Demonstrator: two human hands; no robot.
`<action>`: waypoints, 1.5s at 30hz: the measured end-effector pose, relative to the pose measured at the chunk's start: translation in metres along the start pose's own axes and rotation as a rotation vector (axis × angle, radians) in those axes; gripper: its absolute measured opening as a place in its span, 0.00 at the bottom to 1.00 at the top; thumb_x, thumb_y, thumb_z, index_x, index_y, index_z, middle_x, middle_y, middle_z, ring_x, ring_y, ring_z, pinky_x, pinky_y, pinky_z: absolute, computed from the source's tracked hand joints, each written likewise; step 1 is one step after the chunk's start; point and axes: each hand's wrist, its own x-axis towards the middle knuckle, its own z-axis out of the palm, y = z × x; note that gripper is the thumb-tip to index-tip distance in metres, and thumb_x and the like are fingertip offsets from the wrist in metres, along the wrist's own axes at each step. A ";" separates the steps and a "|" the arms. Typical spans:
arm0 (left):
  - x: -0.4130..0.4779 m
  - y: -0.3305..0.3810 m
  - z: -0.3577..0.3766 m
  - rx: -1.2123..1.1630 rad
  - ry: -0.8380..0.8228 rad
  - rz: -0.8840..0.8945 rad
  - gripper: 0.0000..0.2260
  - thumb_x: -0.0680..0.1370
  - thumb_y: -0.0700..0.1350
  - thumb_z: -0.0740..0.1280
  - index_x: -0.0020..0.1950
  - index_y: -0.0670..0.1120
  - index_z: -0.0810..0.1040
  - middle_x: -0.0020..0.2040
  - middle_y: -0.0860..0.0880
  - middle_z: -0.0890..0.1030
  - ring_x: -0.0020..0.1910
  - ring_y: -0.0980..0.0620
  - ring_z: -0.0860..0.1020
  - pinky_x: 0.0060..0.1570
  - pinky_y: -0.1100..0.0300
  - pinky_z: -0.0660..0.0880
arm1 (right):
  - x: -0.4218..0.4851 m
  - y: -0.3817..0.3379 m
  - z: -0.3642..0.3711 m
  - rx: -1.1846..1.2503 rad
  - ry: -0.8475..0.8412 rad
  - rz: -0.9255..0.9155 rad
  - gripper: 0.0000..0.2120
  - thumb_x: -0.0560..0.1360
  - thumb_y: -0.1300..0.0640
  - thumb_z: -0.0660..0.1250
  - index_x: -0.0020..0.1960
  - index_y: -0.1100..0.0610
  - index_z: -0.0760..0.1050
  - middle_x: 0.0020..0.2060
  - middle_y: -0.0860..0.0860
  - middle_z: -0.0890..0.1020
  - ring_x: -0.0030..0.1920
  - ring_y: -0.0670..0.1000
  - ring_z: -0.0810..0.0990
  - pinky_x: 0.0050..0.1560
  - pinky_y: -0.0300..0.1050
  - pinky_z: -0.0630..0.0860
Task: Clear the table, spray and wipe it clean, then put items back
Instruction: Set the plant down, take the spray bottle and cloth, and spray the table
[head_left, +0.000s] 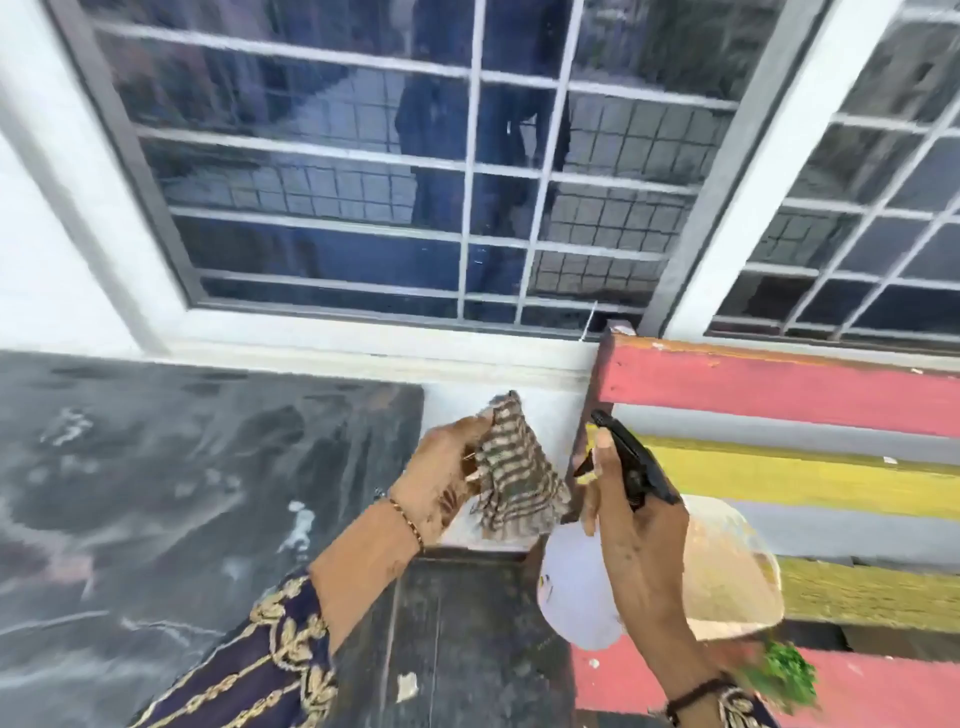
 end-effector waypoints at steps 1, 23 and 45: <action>-0.024 0.017 -0.020 0.043 0.003 0.032 0.10 0.80 0.43 0.64 0.57 0.40 0.80 0.47 0.46 0.84 0.49 0.45 0.80 0.61 0.47 0.73 | -0.016 -0.013 0.018 0.016 -0.037 0.025 0.17 0.77 0.44 0.68 0.41 0.58 0.80 0.26 0.55 0.77 0.25 0.51 0.72 0.28 0.42 0.70; -0.328 0.179 -0.434 -0.162 0.514 0.125 0.13 0.76 0.44 0.69 0.55 0.36 0.83 0.52 0.36 0.84 0.45 0.42 0.84 0.52 0.49 0.80 | -0.234 -0.091 0.419 -0.153 -0.672 0.167 0.27 0.76 0.34 0.66 0.38 0.59 0.82 0.35 0.54 0.87 0.23 0.52 0.74 0.30 0.46 0.72; -0.289 0.286 -0.652 0.112 1.006 0.276 0.19 0.75 0.53 0.71 0.51 0.36 0.80 0.49 0.35 0.83 0.44 0.42 0.83 0.47 0.49 0.78 | -0.188 -0.028 0.764 -0.444 -0.754 0.145 0.35 0.74 0.30 0.64 0.39 0.63 0.81 0.31 0.55 0.86 0.25 0.53 0.81 0.31 0.47 0.79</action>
